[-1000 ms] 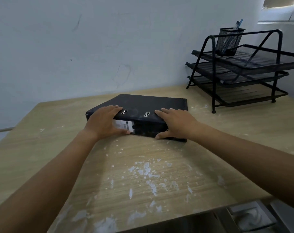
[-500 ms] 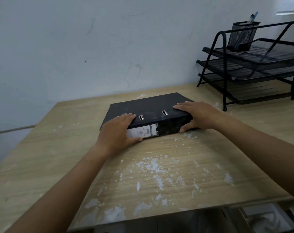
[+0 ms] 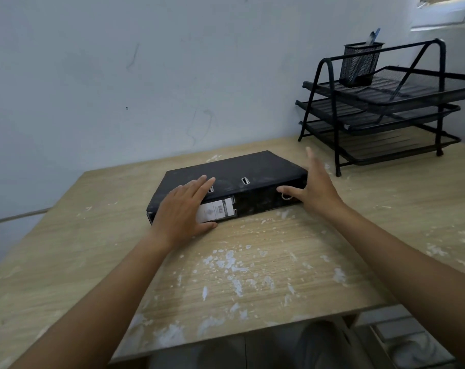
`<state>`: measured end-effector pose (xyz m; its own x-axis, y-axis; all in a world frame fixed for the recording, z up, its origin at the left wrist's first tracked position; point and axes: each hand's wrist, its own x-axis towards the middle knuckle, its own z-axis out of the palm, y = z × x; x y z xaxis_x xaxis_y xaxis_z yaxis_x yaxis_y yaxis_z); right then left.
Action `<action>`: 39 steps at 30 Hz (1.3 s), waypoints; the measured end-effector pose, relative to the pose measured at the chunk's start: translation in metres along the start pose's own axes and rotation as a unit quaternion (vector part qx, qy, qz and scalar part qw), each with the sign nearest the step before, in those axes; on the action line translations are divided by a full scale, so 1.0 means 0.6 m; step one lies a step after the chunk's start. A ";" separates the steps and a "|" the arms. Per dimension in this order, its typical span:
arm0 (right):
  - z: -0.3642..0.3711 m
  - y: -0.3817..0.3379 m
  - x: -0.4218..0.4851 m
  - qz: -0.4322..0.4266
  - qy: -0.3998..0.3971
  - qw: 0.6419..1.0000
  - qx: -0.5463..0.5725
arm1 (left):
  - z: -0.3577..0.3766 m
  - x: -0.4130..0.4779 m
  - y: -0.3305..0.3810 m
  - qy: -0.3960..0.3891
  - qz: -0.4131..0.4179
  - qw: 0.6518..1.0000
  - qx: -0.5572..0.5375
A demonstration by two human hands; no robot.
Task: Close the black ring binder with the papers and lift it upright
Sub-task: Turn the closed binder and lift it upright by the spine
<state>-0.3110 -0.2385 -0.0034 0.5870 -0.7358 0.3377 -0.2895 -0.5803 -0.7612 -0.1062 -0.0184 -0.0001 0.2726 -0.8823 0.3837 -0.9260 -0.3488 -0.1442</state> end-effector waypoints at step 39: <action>0.039 -0.271 0.064 0.064 0.137 0.944 0.294 | -0.017 -0.026 -0.004 0.227 -0.232 0.923 -0.207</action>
<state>-0.2237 -0.1642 0.1206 0.3347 -0.8964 0.2906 0.1724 -0.2449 -0.9541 -0.1105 -0.0006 0.0034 0.6154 -0.4118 0.6721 -0.7824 -0.4225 0.4575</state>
